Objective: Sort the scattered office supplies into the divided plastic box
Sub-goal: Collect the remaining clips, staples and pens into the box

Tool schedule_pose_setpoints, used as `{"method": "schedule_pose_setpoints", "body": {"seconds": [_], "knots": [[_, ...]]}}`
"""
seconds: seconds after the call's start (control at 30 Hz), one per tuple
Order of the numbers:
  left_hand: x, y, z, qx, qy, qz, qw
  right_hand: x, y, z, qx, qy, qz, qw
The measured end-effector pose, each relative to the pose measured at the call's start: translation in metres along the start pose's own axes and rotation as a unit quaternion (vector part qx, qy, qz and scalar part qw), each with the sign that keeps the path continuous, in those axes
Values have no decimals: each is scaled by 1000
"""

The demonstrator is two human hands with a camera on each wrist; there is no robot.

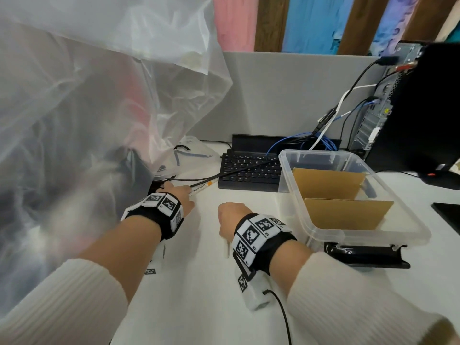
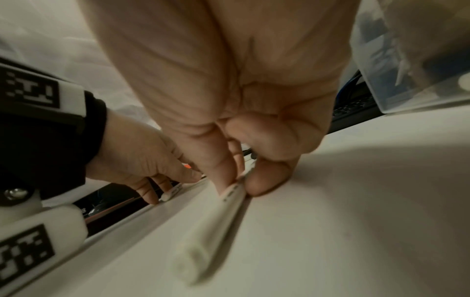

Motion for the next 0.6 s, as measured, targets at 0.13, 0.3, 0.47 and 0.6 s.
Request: {"method": "schedule_pose_setpoints", "body": {"seconds": [0.13, 0.3, 0.47, 0.6], "knots": [[-1, 7, -7, -21, -26, -25, 999, -4, 10, -3, 0, 21, -33, 999], [3, 16, 2, 19, -33, -83, 996, -5, 27, -3, 34, 35, -91, 995], [12, 24, 33, 40, -71, -82, 993, -1, 36, -8, 57, 25, -150, 987], [18, 48, 63, 112, -99, -77, 986, 3, 38, -5, 68, 30, -222, 972]]}}
Point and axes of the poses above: each hand's wrist, its own z-axis away from the middle knuckle, its own x-axis out of the palm, y = z × x, the point moved 10 cm from there along -z, towards the middle knuckle, and after that the axes turned 8 degrees about -y, right-handed, at the moved point
